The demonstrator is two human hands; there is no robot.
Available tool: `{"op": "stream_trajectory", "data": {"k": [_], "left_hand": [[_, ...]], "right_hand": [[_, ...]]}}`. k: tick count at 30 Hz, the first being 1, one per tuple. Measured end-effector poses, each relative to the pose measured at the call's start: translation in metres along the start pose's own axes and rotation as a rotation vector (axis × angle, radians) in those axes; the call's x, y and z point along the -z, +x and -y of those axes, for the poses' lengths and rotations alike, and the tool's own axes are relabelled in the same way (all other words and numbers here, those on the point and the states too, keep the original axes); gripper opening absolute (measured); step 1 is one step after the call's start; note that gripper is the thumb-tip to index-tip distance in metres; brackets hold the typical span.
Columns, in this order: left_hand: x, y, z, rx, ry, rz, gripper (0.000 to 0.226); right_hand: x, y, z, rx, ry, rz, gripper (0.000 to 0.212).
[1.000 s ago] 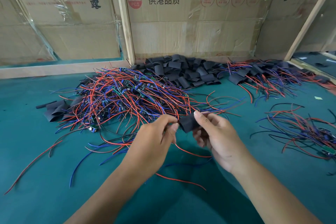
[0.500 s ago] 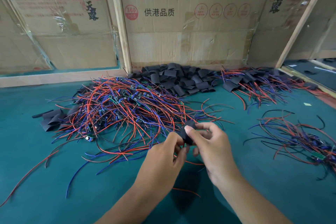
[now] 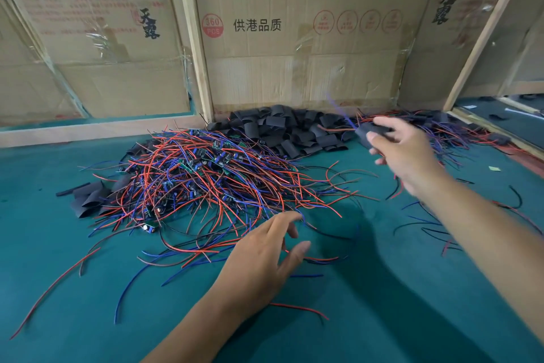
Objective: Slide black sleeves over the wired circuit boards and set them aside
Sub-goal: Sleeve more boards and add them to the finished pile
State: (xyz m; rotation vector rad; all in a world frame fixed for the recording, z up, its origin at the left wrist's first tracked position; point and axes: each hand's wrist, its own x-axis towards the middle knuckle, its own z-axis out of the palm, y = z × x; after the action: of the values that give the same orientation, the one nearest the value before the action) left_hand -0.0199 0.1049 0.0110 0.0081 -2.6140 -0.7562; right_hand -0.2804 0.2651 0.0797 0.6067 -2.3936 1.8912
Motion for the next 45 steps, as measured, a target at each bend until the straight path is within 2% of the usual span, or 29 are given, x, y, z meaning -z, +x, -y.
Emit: {"op": "stream_trajectory", "data": {"k": [3, 4, 7, 9, 12, 14, 17, 21, 24, 26, 29, 31, 33, 36, 41, 45], "left_hand": [[-0.001, 0.001, 0.004, -0.005, 0.021, -0.033, 0.041], [0.000, 0.002, 0.003, -0.012, 0.043, -0.042, 0.041], [0.001, 0.007, 0.006, -0.014, 0.092, -0.068, 0.042], [0.003, 0.009, 0.010, 0.018, 0.090, -0.089, 0.042], [0.005, 0.010, 0.012, 0.026, 0.118, -0.106, 0.041], [0.004, 0.011, 0.011, 0.011, 0.134, -0.100, 0.039], [0.004, 0.010, 0.008, 0.000, 0.141, -0.073, 0.038], [0.007, 0.009, 0.008, 0.028, 0.094, -0.108, 0.045], [0.008, 0.010, 0.010, 0.027, 0.093, -0.124, 0.045], [0.007, 0.010, 0.009, 0.017, 0.096, -0.124, 0.044], [0.004, 0.011, 0.007, 0.006, 0.092, -0.144, 0.043], [0.002, 0.012, 0.006, 0.002, 0.096, -0.162, 0.044], [0.001, 0.012, 0.006, -0.003, 0.100, -0.160, 0.044], [0.001, 0.011, 0.006, -0.004, 0.093, -0.160, 0.045], [0.004, 0.013, 0.004, 0.043, 0.070, -0.243, 0.047], [0.006, 0.013, 0.002, 0.060, 0.069, -0.250, 0.047]], "right_hand": [[0.022, 0.055, -0.010, -0.026, -0.158, -0.111, 0.034], [0.029, 0.071, -0.012, -0.010, -0.284, -0.165, 0.039], [0.044, 0.100, -0.025, 0.233, -1.087, -0.298, 0.061], [0.033, 0.101, -0.026, 0.328, -1.287, -0.199, 0.048], [-0.010, 0.087, -0.020, 0.420, -1.273, 0.090, 0.026], [-0.037, 0.074, -0.018, 0.474, -1.368, 0.314, 0.028], [-0.057, 0.067, -0.026, 0.368, -1.472, 0.521, 0.034], [-0.065, 0.076, -0.033, 0.190, -1.352, 0.544, 0.042], [-0.066, 0.083, -0.038, 0.125, -1.330, 0.544, 0.037], [-0.063, 0.086, -0.044, 0.164, -1.273, 0.469, 0.032], [-0.064, 0.086, -0.047, 0.368, -1.149, 0.364, 0.025], [-0.072, 0.083, -0.048, 0.448, -1.028, 0.399, 0.019], [-0.082, 0.081, -0.051, 0.445, -0.942, 0.477, 0.017], [-0.094, 0.079, -0.054, 0.443, -1.065, 0.614, 0.030], [-0.104, 0.079, -0.053, 0.442, -1.234, 0.560, 0.058], [-0.108, 0.076, -0.052, 0.385, -1.270, 0.571, 0.059]]}}
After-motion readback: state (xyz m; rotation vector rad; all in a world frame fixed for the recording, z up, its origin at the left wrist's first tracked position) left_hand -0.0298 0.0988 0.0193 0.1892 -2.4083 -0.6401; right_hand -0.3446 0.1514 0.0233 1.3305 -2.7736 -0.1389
